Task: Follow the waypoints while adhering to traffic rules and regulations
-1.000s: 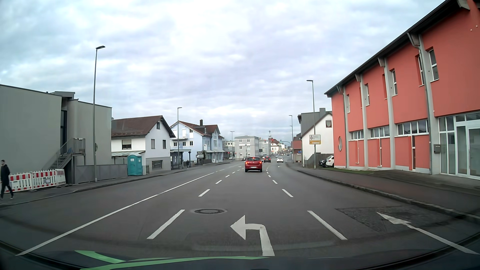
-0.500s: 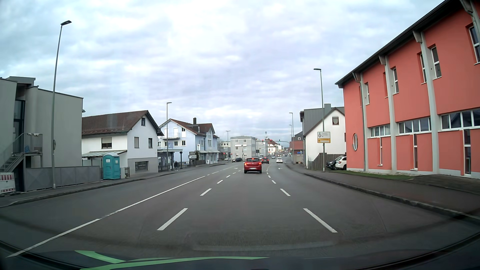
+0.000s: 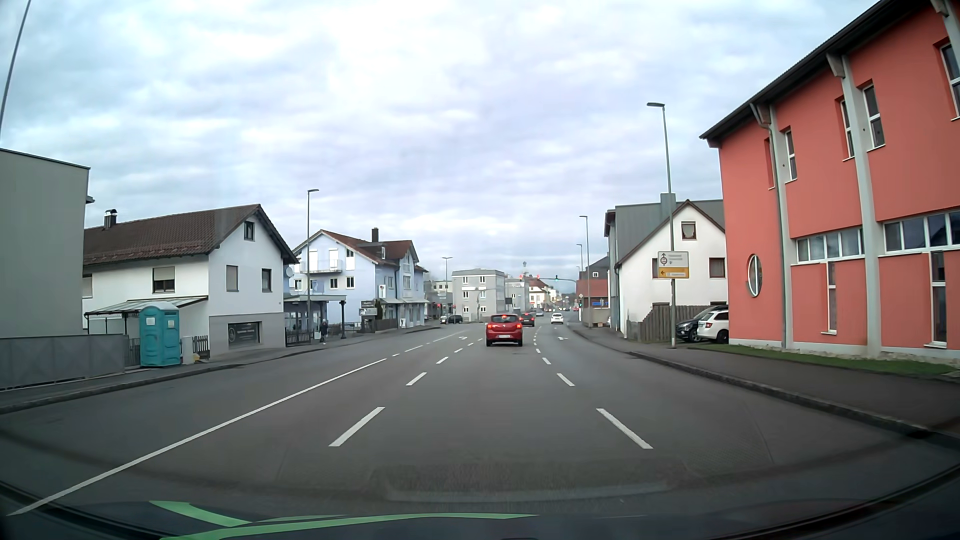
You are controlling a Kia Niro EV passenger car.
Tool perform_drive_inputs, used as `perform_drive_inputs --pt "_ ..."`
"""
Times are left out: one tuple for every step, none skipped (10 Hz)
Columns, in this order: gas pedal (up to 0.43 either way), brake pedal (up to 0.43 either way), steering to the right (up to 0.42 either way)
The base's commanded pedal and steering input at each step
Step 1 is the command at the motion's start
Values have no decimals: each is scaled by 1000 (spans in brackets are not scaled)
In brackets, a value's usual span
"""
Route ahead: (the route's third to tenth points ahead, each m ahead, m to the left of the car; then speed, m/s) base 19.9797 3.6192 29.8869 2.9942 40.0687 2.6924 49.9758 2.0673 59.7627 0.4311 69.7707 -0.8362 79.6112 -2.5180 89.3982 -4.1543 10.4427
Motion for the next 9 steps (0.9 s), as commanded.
perform_drive_inputs --pt "0 98 11" --pt "0 104 11" --pt "0 110 11" --pt "0 116 12" --pt "0 116 12" --pt "0 122 12" --pt "0 128 11" --pt "0 134 11" --pt "0 134 11"
